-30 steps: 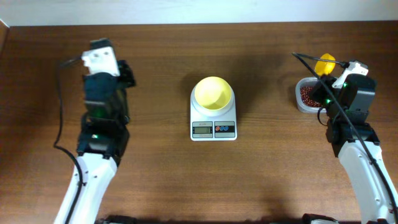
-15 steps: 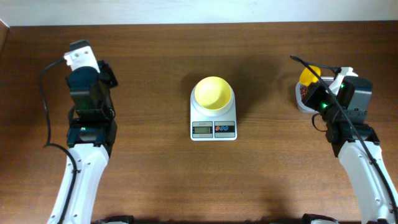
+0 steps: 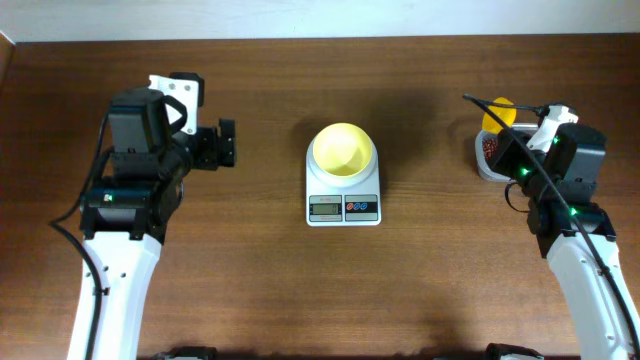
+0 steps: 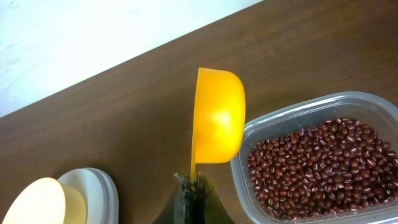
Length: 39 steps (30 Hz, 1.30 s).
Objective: Scoop item into bowl and weigh 50g on scale
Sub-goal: 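Retract the left gripper away from the scale to the left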
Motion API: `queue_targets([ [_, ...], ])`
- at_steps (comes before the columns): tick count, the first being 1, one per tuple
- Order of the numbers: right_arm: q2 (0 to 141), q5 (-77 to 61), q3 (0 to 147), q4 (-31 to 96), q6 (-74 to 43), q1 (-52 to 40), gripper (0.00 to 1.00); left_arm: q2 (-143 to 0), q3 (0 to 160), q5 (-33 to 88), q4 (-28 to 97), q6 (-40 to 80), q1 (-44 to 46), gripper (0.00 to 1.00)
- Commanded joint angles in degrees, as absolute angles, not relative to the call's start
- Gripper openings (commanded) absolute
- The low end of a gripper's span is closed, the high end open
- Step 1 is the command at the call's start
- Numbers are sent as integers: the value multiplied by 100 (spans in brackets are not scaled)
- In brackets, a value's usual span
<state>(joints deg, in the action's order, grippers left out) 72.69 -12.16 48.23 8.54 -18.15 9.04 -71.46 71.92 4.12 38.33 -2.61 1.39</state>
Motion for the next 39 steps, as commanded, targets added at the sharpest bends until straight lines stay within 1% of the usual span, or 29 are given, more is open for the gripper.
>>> queue_targets([
  [1,7188,-1291,4980,821,-1780,954,4,-7091,7290,541,3959,-261,139,99],
  [6,7188,-1291,4980,1103,-1778,954,4,-7091,7290,539,3975,-270,141,99],
  [8,7188,-1291,4980,1223,-1776,954,4,-7091,7290,709,3981,-580,139,99],
  [10,7188,-1291,4980,1262,-1776,954,4,-7091,7290,1205,3979,-1157,139,99],
  [14,7188,-1356,4980,1334,-1780,954,4,-7091,7290,1264,3975,-1236,139,99],
  [22,7185,-2985,4980,1308,-1785,956,4,-7091,7290,1221,3946,-1234,134,99],
  [24,7185,-3151,4980,1216,-1782,956,4,-7091,7290,1219,3946,-1236,134,99],
  [29,7190,-3083,4980,659,-1776,956,4,-7091,7290,217,3951,-1234,134,99],
  [33,7299,-2864,4980,187,-1780,954,4,-7091,7290,-1186,3885,-1234,134,99],
  [35,7422,-2790,4980,51,-1780,954,4,-7091,7290,-1671,3684,-1236,134,99],
  [39,7662,-2786,4980,-71,-1780,939,4,-7126,7290,-1802,3400,-1236,134,99],
])
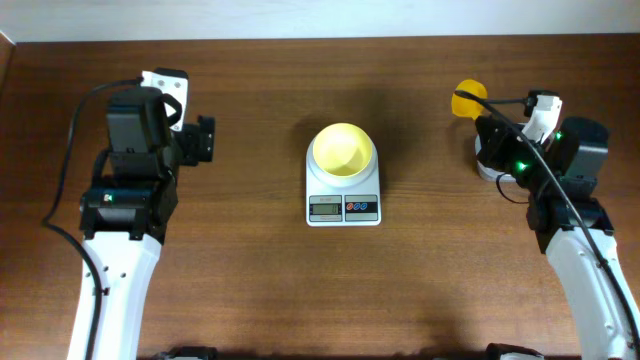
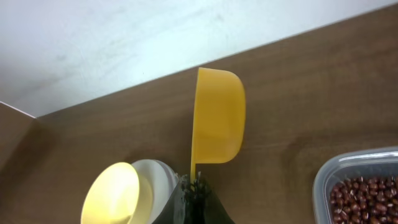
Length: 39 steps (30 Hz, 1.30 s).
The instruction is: Scoop item into bowl and weigh 50g on scale
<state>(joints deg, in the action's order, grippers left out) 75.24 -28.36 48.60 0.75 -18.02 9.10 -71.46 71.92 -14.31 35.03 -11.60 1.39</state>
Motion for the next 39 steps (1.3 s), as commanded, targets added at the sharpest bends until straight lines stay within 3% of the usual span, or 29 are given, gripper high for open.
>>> queue_targets([
  [1,7697,-2790,4980,-167,-1782,939,4,-7159,7290,-1804,3389,-1236,134,99],
  [7,7725,-2902,4980,-390,-1804,939,4,-7553,7290,-1726,3367,-1232,134,99],
  [11,7725,-3002,4980,-307,-1804,939,4,-7579,7290,-36,3465,-1232,134,99],
  [19,7725,-3308,4978,-156,-1804,939,4,-7415,7293,2228,4340,-1232,134,99],
  [30,7725,-4477,4980,274,-1433,945,4,-5902,7293,3216,5336,-1645,141,99],
  [36,7725,-4740,4978,281,-1221,945,4,-5859,7293,2314,5498,-1636,139,99],
  [39,7725,-4740,4980,283,-1223,945,4,-5859,7293,2443,5496,-1953,139,99],
])
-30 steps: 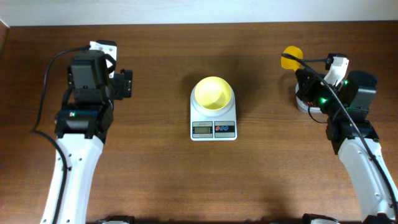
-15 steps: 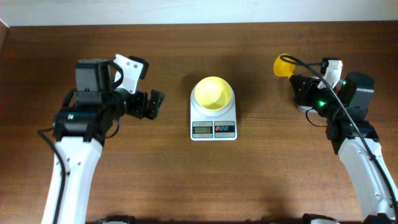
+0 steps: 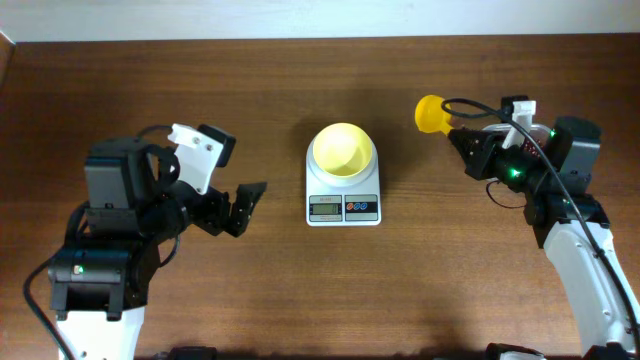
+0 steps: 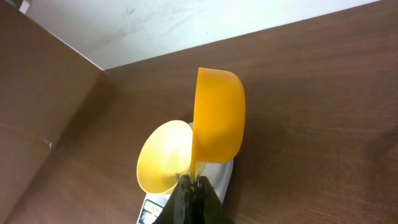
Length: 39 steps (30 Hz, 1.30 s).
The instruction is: Scoop item into bowl and weigh 50g on scale
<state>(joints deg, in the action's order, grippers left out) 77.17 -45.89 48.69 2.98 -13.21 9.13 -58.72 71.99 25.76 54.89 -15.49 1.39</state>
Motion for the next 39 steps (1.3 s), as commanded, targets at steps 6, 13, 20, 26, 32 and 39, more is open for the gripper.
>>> queue_targets([
  [6,7714,-4735,4980,419,-875,961,4,-5918,7293,3063,5559,-3461,139,99],
  [13,7356,-4727,4984,1024,-563,1533,4,-6274,7293,3068,5308,-3500,139,99],
  [20,6958,-3997,5013,1870,-38,1542,4,-6309,7303,3223,5253,-3498,139,99],
  [26,6943,-3236,5072,2272,513,1542,4,-6316,7301,3192,5262,-3500,139,99],
  [32,6897,-1918,5905,3194,1076,1542,4,-6316,7301,3192,5262,-3500,139,99],
  [39,6897,-1326,5975,3498,1068,1540,4,-6316,7301,3192,5262,-3500,139,99],
])
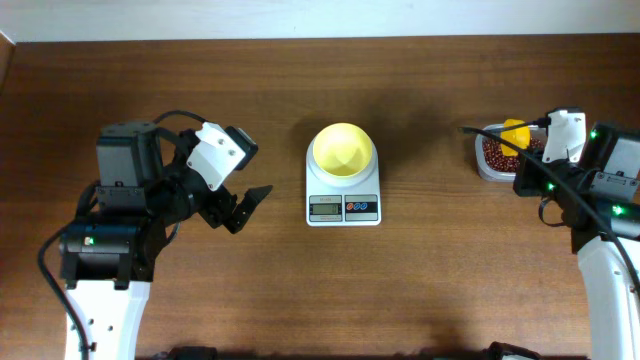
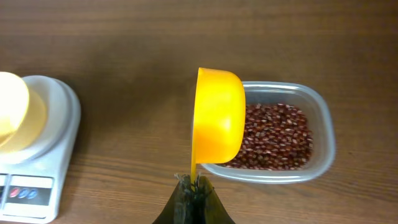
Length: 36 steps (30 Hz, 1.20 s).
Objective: Scoop item into bowl and weigh 50g on scale
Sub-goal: 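Lower the scoop into the red beans with the right gripper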
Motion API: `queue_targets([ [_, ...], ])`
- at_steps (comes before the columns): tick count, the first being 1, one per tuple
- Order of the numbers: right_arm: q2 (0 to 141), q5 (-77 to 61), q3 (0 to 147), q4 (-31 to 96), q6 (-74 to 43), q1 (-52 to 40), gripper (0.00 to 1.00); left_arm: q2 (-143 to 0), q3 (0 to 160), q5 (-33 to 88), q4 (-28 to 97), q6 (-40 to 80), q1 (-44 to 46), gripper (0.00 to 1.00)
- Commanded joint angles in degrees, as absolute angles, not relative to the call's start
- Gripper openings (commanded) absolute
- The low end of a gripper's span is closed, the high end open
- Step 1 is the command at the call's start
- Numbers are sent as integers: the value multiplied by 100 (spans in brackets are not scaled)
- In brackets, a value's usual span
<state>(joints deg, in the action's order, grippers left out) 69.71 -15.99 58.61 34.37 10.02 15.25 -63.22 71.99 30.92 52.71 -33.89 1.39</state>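
Observation:
My right gripper (image 2: 194, 182) is shut on the handle of an orange scoop (image 2: 217, 117), whose cup hangs over the left end of a clear tub of red beans (image 2: 280, 134). From overhead the orange scoop (image 1: 515, 134) sits above the tub of red beans (image 1: 497, 152) at the far right. A yellow bowl (image 1: 342, 150) stands on the white scale (image 1: 343, 195) at the table's middle; the yellow bowl (image 2: 12, 112) and white scale (image 2: 43, 155) show at the left of the wrist view. My left gripper (image 1: 243, 205) is open, left of the scale, holding nothing.
Brown wooden table (image 1: 420, 280) carries only the scale and the tub. A pale wall runs along the back edge (image 1: 320, 18).
My right gripper with the scoop has moved from just right of the bowl back to above the bean tub. The left arm shifted slightly; its gripper stays open beside the scale.
The right gripper held the scoop beside the bean tub, then left of it, then close to the bowl's right side. Now it is over the tub again. The left gripper moved from the far left to near the scale's left side.

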Motion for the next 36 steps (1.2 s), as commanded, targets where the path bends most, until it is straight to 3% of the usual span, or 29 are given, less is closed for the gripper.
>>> queue_targets([
  [1,6897,-1326,5975,3496,1004,1540,4,-6316,7301,3192,5262,-3500,139,99],
  [9,6906,-1326,5975,3124,810,1540,4,-6322,7301,2718,5236,-3522,139,99],
  [16,6906,-1326,5975,3129,810,1540,4,-6333,7301,3124,5269,-3581,139,99],
  [18,6906,-1326,5975,3129,810,1540,4,-6383,7301,3789,6189,-4550,134,99],
  [21,6906,-1328,5975,3124,810,1540,4,-6532,7301,3859,7181,-5236,134,99],
  [36,6910,-1330,5975,3175,810,1540,4,-7424,7301,3280,6731,-5076,134,99],
])
